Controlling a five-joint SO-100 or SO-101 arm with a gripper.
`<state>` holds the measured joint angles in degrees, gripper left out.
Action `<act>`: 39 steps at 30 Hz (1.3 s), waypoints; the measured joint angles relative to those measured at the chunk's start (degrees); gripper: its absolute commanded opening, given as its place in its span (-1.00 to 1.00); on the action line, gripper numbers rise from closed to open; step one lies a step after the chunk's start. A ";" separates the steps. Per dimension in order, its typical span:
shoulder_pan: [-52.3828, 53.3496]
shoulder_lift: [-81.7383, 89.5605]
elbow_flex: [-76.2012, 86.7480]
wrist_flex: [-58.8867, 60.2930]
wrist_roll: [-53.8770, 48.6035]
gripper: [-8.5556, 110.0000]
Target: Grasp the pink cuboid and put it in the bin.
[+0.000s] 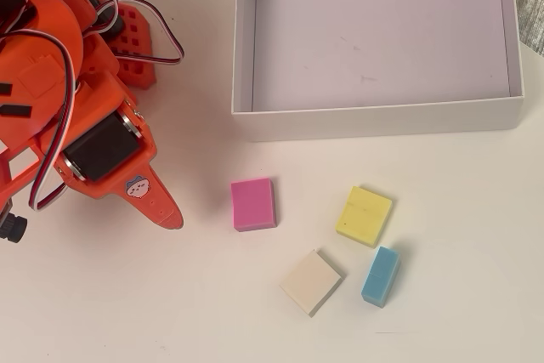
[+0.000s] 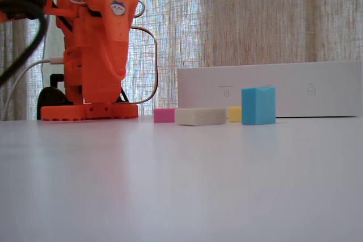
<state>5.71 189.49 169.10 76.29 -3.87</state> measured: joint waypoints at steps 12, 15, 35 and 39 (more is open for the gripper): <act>1.76 0.00 0.00 0.00 1.05 -1.00; 1.76 0.00 0.09 0.00 1.05 -1.00; -5.19 -44.38 -53.35 5.36 -38.14 -0.33; -6.86 -59.59 -73.65 19.34 -41.40 -0.23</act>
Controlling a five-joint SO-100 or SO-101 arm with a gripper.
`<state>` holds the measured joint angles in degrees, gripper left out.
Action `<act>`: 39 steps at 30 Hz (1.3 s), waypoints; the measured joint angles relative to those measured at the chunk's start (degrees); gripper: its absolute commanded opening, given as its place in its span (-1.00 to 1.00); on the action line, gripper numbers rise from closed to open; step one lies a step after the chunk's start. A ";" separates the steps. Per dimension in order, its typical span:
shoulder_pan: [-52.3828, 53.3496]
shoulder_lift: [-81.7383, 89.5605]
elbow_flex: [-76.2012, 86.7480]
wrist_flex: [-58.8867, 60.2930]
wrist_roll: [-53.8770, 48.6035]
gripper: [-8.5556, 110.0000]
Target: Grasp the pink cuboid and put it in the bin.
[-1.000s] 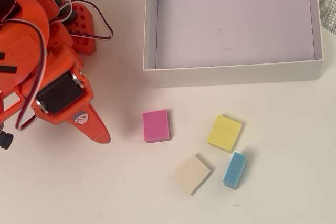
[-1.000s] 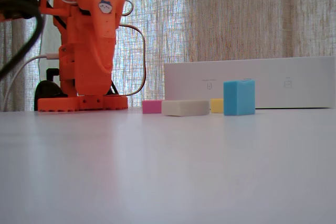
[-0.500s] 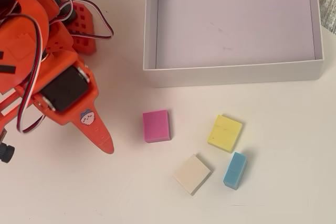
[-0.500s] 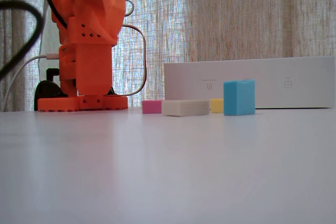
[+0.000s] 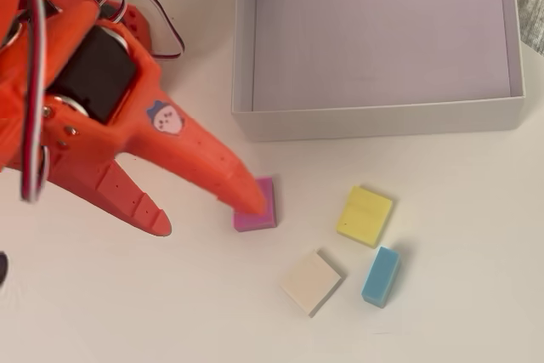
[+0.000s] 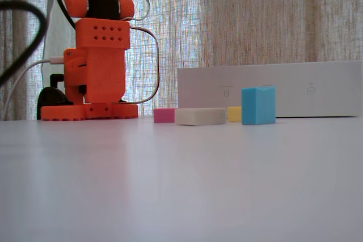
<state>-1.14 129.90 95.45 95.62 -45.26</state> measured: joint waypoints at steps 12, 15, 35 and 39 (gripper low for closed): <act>-0.88 -18.63 -9.05 6.59 -13.89 -0.39; -1.05 -18.63 -2.11 6.24 -14.59 -0.39; -1.32 -16.26 30.32 -11.34 -18.02 -0.20; 0.44 -16.17 33.13 -13.01 -18.02 -0.20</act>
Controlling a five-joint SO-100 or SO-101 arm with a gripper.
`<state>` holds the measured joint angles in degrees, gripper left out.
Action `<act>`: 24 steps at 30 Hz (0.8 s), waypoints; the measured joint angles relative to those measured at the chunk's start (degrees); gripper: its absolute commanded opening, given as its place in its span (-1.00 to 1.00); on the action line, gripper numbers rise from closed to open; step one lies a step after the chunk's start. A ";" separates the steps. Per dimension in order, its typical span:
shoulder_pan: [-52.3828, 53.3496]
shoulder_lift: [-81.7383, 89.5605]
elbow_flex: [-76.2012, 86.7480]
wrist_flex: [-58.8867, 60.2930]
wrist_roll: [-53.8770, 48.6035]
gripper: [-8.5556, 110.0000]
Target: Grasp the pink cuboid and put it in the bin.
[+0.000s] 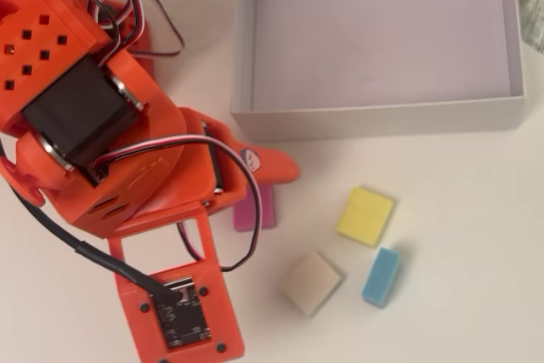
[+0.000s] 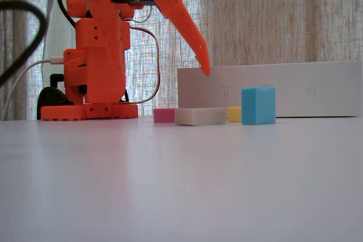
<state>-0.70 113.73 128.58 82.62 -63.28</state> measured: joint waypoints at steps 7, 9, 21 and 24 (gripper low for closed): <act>0.97 -0.53 3.96 -7.21 0.00 -0.24; 0.70 -1.58 4.13 -8.96 0.00 -0.24; 0.88 -4.04 6.77 -15.21 0.00 -0.28; 0.88 -4.04 7.73 -15.56 0.00 -0.28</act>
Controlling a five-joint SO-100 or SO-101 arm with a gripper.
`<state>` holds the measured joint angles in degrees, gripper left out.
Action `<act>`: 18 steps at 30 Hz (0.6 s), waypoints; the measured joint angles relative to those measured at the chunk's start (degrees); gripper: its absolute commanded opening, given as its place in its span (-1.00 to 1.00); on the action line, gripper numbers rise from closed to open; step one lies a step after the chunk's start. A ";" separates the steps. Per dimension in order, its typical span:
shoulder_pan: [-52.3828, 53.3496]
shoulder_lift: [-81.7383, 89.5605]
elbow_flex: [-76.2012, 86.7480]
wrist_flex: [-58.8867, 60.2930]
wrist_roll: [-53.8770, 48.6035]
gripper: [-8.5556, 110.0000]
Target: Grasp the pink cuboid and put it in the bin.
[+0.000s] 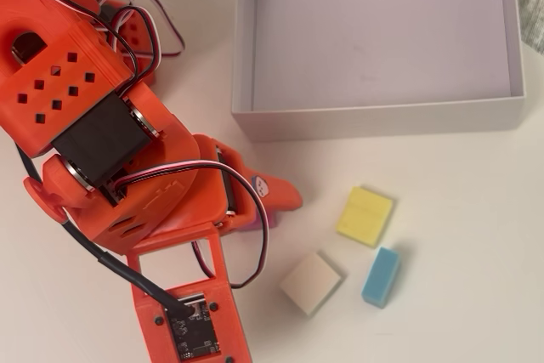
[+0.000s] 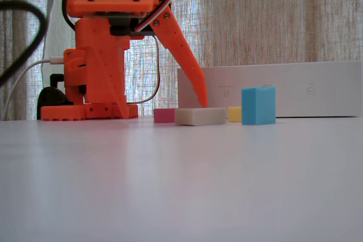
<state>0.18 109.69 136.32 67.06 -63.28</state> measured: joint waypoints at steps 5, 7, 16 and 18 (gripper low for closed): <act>-0.26 0.26 1.76 0.79 0.00 -0.31; -0.70 0.26 2.20 0.44 0.00 -0.31; -0.97 1.76 4.83 -3.25 0.35 -0.39; -0.70 2.29 5.54 -4.39 0.35 -0.42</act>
<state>-0.53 111.97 141.86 62.67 -62.93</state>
